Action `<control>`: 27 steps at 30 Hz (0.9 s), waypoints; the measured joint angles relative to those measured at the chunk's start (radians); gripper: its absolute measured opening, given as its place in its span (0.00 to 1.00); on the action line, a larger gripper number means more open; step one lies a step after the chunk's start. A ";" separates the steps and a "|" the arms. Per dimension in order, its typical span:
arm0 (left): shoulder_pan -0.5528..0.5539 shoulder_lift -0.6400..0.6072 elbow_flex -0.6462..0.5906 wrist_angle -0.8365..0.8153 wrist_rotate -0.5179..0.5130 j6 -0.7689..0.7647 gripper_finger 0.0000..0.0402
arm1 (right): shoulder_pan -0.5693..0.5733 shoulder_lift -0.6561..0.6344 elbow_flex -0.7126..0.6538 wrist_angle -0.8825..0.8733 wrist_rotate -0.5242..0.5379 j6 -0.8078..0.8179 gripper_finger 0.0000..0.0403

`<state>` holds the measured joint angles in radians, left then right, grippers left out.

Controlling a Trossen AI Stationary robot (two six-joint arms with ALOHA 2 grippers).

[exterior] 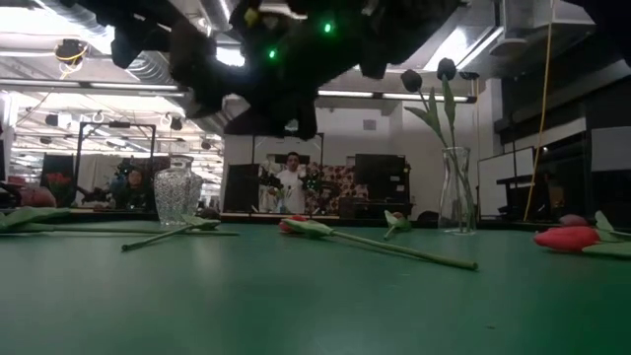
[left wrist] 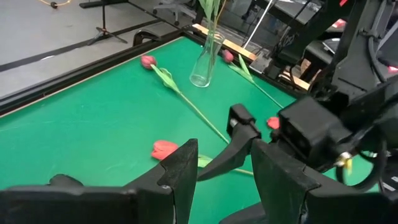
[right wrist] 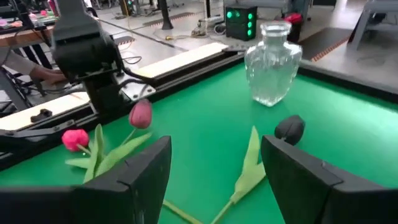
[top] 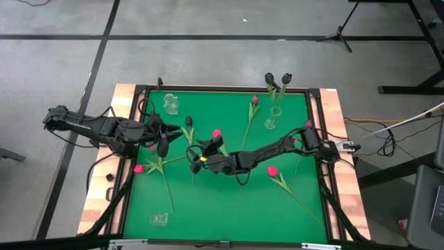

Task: Sort flowers into vase by color
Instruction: Put the black flower into the top right transparent vase

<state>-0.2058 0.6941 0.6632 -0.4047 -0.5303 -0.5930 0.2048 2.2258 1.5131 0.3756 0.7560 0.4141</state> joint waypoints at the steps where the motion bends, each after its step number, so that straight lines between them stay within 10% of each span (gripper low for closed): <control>1: 0.000 0.000 0.000 -0.003 0.000 0.000 0.36 | -0.004 0.007 0.000 -0.002 -0.002 0.009 0.62; 18: 0.000 0.000 0.000 -0.010 0.000 0.003 0.36 | -0.037 0.186 0.130 -0.031 -0.121 0.063 0.62; 27: 0.000 0.000 0.000 -0.014 0.000 0.005 0.36 | -0.036 0.248 0.256 -0.268 -0.015 0.050 0.62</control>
<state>-0.2058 0.6937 0.6632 -0.4191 -0.5308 -0.5881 0.1686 2.4733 1.7687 0.1074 0.7409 0.4644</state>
